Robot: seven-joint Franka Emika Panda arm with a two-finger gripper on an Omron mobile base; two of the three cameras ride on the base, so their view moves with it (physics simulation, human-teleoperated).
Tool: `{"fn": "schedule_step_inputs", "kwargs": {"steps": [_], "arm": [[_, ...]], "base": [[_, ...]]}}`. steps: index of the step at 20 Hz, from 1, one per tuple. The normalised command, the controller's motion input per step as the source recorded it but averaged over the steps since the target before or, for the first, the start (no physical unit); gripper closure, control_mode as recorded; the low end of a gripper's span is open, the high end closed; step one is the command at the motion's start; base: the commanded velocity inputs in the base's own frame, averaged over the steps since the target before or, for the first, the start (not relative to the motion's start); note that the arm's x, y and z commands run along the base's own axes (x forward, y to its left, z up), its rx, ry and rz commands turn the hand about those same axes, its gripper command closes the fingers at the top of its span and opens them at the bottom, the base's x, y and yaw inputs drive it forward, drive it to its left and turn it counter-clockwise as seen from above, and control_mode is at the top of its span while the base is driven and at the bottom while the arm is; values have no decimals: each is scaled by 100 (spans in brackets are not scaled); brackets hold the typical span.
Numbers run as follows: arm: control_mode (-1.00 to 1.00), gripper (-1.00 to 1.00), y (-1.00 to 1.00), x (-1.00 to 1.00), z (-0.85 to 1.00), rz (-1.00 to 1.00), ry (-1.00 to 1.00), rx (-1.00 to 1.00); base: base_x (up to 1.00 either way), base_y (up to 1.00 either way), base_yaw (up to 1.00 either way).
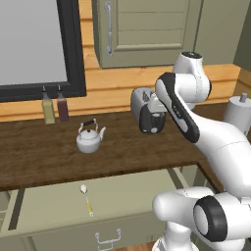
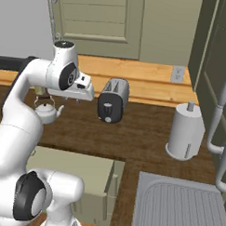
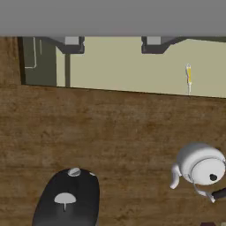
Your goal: Pick the dish brush from the drawer and place it on the counter.
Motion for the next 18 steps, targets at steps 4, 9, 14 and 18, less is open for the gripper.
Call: {"fn": "schedule_step_inputs", "kwargs": {"steps": [4, 9, 14, 18], "arm": [[-100, -100, 6, -47, -7, 0, 0, 0], [-100, -100, 73, -38, -69, 0, 19, 0], [-100, -100, 100, -15, -72, 0, 22, 0], [-100, -100, 100, -1, -72, 0, 29, -5]], "base": [[0, 0, 0], [0, 0, 0], [0, 0, 0], [0, 0, 0]]}}
